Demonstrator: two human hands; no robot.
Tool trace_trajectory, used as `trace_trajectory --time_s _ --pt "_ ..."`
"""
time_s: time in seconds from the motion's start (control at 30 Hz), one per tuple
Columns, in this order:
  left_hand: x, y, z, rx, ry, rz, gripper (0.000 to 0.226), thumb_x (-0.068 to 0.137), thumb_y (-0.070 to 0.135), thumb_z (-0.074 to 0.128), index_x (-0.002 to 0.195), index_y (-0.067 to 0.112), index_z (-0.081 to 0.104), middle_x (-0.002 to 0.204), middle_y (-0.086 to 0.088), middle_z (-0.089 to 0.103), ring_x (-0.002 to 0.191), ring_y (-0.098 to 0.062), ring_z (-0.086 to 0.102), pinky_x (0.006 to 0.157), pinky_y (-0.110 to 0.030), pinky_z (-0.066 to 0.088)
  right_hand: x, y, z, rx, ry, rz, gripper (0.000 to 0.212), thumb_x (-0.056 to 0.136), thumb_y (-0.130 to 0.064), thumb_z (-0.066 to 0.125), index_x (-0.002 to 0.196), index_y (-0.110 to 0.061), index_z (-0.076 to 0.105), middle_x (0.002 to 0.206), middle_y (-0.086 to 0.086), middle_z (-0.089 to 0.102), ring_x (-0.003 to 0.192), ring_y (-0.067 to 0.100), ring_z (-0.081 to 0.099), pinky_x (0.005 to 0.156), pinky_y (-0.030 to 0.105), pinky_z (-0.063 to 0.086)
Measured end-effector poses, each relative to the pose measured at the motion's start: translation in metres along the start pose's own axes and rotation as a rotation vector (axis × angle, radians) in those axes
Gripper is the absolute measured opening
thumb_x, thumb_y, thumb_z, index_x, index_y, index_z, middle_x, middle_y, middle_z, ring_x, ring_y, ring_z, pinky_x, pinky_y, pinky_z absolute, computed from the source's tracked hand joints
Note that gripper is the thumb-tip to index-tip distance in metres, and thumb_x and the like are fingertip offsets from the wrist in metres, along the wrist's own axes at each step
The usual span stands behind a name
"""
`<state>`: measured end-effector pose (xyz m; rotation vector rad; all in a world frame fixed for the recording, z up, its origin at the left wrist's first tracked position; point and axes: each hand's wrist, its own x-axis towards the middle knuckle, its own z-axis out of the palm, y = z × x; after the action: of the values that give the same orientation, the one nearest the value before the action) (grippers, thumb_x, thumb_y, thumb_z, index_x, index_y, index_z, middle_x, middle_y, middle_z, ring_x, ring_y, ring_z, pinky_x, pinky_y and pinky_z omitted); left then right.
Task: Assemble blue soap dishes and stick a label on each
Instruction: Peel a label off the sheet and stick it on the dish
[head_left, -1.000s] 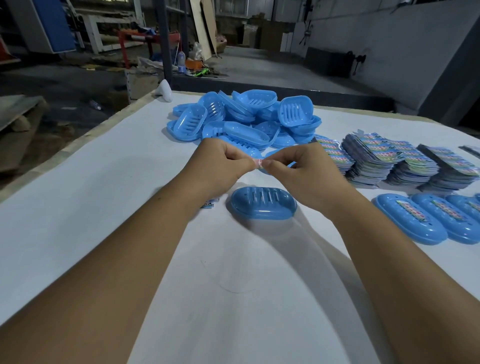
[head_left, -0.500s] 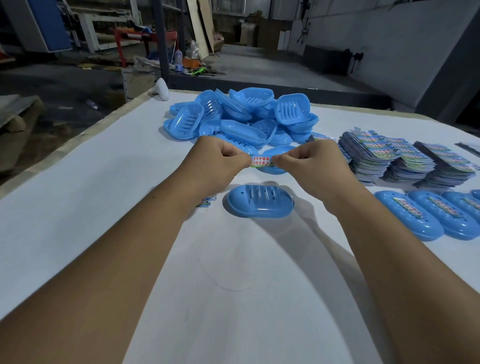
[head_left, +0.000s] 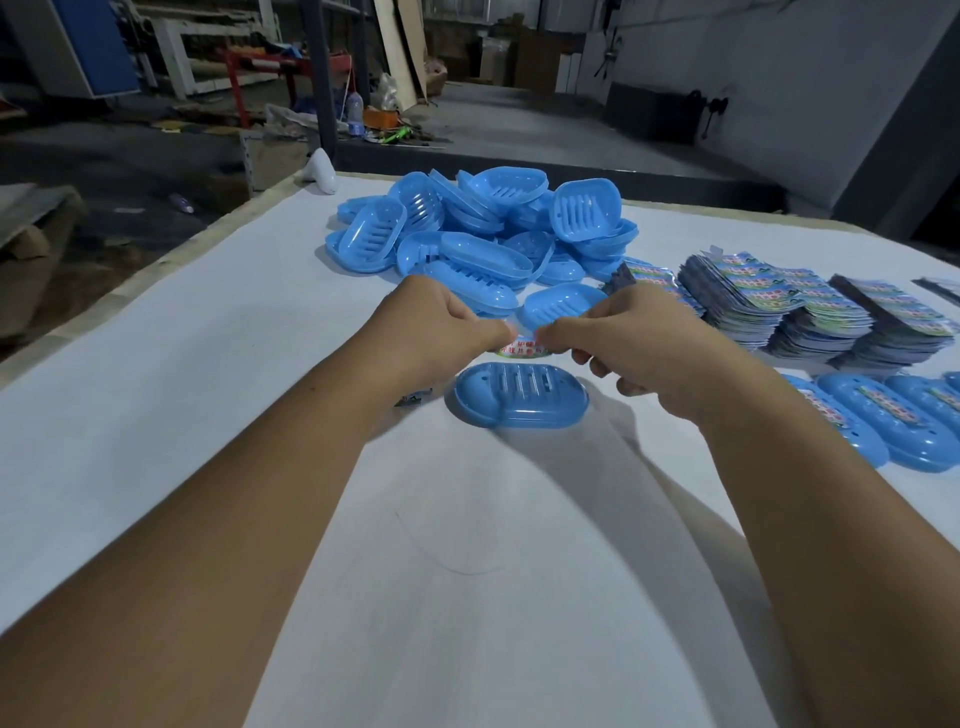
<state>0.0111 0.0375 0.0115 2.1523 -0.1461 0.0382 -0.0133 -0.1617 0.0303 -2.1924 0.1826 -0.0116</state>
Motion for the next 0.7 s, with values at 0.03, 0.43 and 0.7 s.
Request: trace_trajectory --time_s 0.03,0.43,0.7 --pt "-0.001 -0.0015 0.0012 -0.032 -0.018 -0.019 0.049 0.077 0.044 0.082 0.088 -0.002 0.071 0.051 0.005 0.046 0.04 -0.007 0.039 0.036 -0.014 0.035 -0.0014 0.0001 0.0002 -0.021 -0.027 0.007 0.034 0.066 -0.046 0.085 0.058 -0.016 0.072 0.055 -0.006 0.056 0.056 0.015 0.043 0.042 0.023 0.031" --pt "-0.0095 0.0015 0.0049 -0.054 -0.152 -0.105 0.032 0.07 0.034 0.089 0.071 0.005 0.074 0.071 -0.013 0.073 0.07 -0.021 0.072 0.067 -0.041 0.065 -0.0043 0.0009 0.0007 -0.199 -0.114 0.054 0.047 0.056 -0.055 0.086 0.063 -0.017 0.061 0.052 0.002 0.047 0.051 0.021 0.035 0.051 0.031 0.029" --pt "-0.0087 0.0049 0.0046 0.163 -0.131 -0.047 0.043 0.061 0.053 0.083 0.071 0.011 0.077 0.072 -0.01 0.074 0.074 -0.026 0.073 0.077 -0.049 0.063 -0.0011 0.0044 0.0015 -0.195 -0.114 0.037 0.042 0.059 -0.05 0.087 0.064 -0.016 0.064 0.049 0.0 0.051 0.046 0.018 0.037 0.043 0.025 0.031"
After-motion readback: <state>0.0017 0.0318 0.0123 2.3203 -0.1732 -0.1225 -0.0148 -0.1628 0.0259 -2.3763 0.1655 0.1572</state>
